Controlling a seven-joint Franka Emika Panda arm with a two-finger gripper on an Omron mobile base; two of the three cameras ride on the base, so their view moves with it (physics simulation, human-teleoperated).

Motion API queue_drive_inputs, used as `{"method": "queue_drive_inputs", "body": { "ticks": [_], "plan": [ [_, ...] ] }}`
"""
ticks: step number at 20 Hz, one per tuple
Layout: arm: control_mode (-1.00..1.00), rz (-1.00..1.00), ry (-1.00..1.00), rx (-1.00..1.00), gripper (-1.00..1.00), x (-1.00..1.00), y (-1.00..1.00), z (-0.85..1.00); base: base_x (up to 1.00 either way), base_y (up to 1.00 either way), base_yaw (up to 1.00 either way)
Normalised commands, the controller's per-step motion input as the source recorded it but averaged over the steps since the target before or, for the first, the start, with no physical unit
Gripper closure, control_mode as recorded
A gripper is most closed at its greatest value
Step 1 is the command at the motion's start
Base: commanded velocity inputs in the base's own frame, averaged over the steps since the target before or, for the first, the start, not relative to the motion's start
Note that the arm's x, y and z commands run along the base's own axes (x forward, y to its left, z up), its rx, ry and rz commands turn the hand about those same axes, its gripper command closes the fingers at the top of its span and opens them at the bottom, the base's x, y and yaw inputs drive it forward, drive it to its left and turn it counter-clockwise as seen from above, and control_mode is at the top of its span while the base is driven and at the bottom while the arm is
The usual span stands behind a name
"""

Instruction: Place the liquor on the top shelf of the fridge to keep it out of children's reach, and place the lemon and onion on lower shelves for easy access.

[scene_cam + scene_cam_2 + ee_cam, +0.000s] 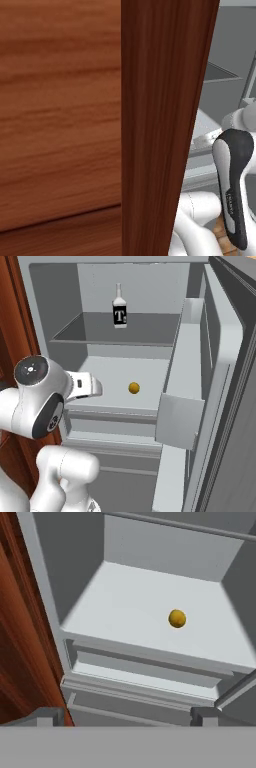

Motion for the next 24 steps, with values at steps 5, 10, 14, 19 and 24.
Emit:
{"method": "queue_drive_inputs", "body": {
  "ticks": [5, 10, 14, 19, 24],
  "plan": [
    [-1.00, 0.07, 0.00, 0.00, -1.00, -0.48, 0.02, 0.00, 0.00, 0.00, 0.00],
    [1.00, 0.03, 0.00, 0.00, -1.00, -0.27, 0.04, 0.00, -0.22, 0.04, 0.03],
    [1.00, 0.00, 0.00, 0.00, -1.00, 0.00, 0.00, 0.00, -0.78, 0.06, 0.12],
    [1.00, 0.00, 0.00, 0.00, -1.00, 0.00, 0.00, 0.00, -0.50, -0.12, 0.02],
    [1.00, 0.00, 0.00, 0.00, -1.00, 0.00, 0.00, 0.00, -0.10, -0.03, 0.00]
  ]
}}
